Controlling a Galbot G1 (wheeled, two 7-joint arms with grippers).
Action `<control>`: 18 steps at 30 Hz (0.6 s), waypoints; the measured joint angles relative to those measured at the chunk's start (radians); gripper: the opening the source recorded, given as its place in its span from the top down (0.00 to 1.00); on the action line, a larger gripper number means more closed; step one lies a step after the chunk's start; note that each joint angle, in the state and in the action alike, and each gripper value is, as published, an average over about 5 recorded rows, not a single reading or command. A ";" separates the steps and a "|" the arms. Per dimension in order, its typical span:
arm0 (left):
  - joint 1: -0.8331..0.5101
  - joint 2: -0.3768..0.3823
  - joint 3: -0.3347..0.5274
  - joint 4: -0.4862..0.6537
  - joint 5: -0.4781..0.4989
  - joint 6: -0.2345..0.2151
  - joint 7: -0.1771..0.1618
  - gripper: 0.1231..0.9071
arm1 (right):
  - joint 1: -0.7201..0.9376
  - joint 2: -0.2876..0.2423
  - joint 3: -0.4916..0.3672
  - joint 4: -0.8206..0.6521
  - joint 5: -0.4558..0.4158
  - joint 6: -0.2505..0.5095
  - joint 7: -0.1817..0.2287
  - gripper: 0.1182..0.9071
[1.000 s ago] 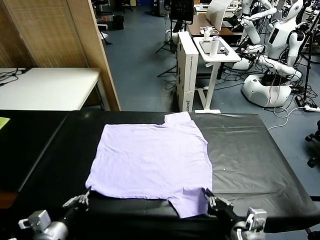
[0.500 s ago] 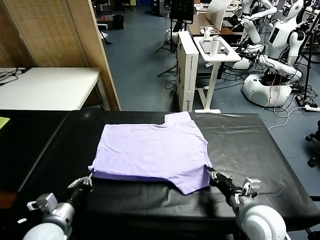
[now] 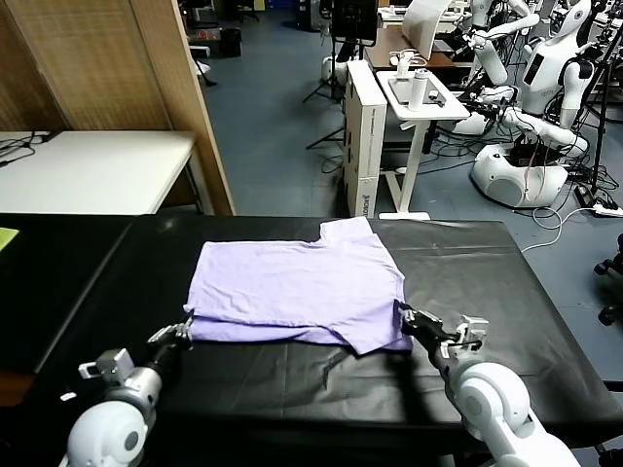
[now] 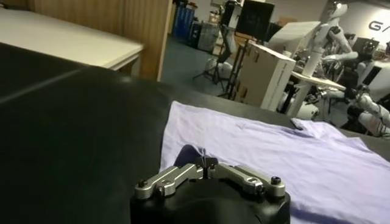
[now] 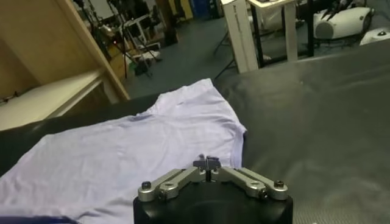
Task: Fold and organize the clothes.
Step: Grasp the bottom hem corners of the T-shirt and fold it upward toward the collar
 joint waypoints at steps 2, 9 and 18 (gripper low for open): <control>-0.011 0.008 0.005 0.013 0.000 0.000 0.001 0.97 | 0.006 0.003 -0.003 -0.009 -0.002 0.000 0.000 0.97; -0.044 0.032 0.019 0.049 -0.002 0.002 0.002 0.97 | 0.010 0.002 -0.002 -0.013 0.000 -0.010 -0.001 0.97; -0.038 0.035 0.020 0.052 -0.001 0.009 0.005 0.82 | -0.029 -0.021 0.023 0.050 0.012 -0.073 -0.010 0.53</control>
